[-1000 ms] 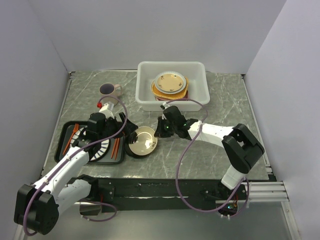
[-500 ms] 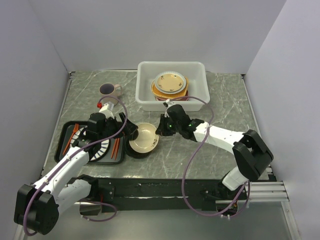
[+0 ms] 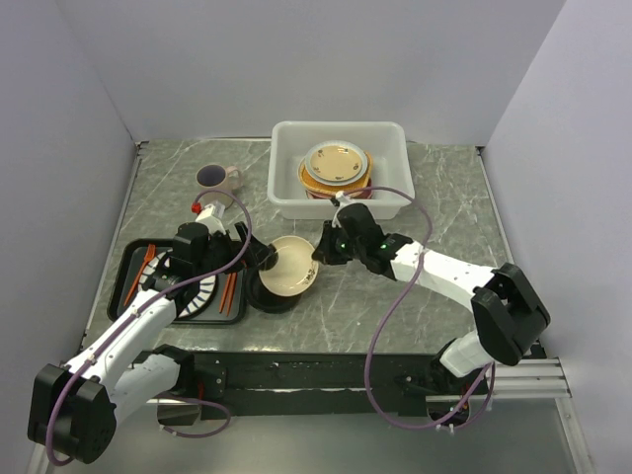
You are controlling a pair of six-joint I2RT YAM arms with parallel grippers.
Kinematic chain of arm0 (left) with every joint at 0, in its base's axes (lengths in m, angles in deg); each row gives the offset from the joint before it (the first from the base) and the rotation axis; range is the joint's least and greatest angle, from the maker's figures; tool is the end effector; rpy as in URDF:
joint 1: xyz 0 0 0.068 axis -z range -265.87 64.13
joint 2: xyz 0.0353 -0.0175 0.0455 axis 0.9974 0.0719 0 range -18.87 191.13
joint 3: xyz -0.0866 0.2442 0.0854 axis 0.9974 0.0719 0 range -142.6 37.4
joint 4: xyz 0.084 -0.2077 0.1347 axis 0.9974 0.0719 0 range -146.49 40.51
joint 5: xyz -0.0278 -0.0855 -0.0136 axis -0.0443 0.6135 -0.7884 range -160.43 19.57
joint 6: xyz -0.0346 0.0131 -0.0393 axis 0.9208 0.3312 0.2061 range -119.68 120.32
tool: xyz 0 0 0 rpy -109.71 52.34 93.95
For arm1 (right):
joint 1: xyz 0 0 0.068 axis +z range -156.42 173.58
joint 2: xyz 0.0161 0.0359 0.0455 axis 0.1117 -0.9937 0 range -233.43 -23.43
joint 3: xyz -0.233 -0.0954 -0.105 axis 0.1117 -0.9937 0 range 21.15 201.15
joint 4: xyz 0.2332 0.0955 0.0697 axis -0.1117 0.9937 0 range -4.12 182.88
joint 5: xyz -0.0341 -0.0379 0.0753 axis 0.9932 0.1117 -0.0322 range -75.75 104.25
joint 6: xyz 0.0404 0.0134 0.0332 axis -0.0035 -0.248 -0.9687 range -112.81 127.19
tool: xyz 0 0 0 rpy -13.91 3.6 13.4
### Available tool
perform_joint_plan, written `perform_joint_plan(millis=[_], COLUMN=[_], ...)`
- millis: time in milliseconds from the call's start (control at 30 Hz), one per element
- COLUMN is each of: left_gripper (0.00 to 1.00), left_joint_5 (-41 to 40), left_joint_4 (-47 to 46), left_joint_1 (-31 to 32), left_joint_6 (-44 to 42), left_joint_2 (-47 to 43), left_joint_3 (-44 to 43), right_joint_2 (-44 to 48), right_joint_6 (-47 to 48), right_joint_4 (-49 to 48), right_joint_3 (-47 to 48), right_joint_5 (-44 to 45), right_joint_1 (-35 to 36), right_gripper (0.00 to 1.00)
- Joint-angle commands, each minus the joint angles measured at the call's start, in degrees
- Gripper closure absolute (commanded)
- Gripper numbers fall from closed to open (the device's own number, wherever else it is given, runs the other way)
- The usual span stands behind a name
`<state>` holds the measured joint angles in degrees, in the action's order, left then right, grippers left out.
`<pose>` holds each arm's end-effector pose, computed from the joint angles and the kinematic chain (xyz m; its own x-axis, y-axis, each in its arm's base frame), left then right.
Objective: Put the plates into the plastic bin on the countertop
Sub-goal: Pick up the plate at the center of the board.
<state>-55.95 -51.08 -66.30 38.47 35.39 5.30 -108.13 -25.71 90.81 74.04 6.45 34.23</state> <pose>0.1963 -0.0792 0.2407 -0.6723 -0.3958 -0.6256 0.1499 0.7548 -0.6386 0.2418 0.2142 0.2328 -0.7765 0.0428 -0.6286 -0.3644 0.7834 0.5034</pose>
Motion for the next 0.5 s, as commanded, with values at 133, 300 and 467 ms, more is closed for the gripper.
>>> perform_joint_plan(millis=[133, 300, 467], left_gripper=[0.01, 0.01, 0.01], left_joint_5=[-0.4, -0.5, -0.5], left_joint_4=[-1.3, -1.4, -1.5], left_joint_1=[-0.2, -0.2, -0.2], left_joint_6=[-0.6, -0.6, -0.7], left_joint_2=[0.0, 0.1, 0.4], left_joint_3=[-0.8, -0.7, -0.8], right_joint_2=[6.1, 8.3, 8.8], right_joint_6=[0.7, 0.6, 0.2], right_joint_4=[-2.2, -4.2, -4.8], right_joint_3=[-0.1, -0.5, 0.5], right_joint_5=[-1.5, -6.2, -9.0], right_joint_1=[-6.0, -11.0, -14.4], right_gripper=[1.00, 1.00, 1.00])
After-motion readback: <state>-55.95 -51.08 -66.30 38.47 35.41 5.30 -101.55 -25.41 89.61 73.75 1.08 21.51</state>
